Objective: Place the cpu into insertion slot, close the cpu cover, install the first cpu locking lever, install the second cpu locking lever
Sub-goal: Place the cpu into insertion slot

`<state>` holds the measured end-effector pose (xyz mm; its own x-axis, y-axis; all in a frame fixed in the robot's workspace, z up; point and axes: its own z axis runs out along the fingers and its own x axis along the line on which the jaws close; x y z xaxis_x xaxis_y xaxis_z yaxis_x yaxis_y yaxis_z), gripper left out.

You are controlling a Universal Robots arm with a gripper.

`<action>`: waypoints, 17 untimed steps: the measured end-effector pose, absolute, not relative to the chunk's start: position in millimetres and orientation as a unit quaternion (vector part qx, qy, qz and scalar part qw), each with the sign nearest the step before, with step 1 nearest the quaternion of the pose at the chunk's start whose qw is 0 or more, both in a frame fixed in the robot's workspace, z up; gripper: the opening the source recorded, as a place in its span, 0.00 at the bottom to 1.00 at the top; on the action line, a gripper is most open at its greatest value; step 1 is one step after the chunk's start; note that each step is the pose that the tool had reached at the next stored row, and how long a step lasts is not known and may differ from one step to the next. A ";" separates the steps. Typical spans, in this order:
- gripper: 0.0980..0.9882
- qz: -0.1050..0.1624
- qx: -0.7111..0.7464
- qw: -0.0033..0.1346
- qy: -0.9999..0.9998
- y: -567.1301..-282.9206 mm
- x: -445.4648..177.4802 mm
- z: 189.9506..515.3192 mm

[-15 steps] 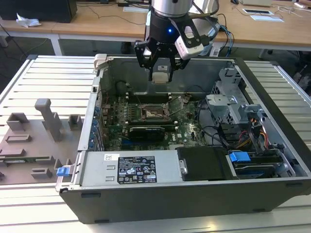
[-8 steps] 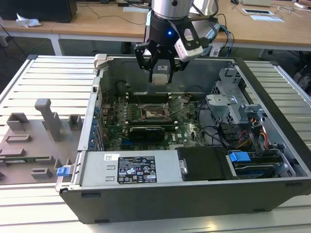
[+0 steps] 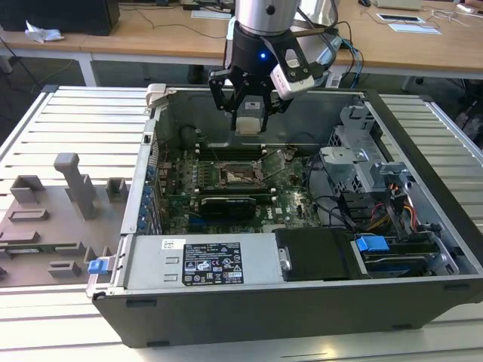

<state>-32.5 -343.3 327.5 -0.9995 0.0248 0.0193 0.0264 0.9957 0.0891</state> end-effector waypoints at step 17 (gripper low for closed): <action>0.50 -0.045 -0.013 0.009 -0.999 -343.3 -32.5 315.4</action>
<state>-32.5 -343.3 315.4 -0.9995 0.0249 0.0193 0.0265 0.9957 0.0892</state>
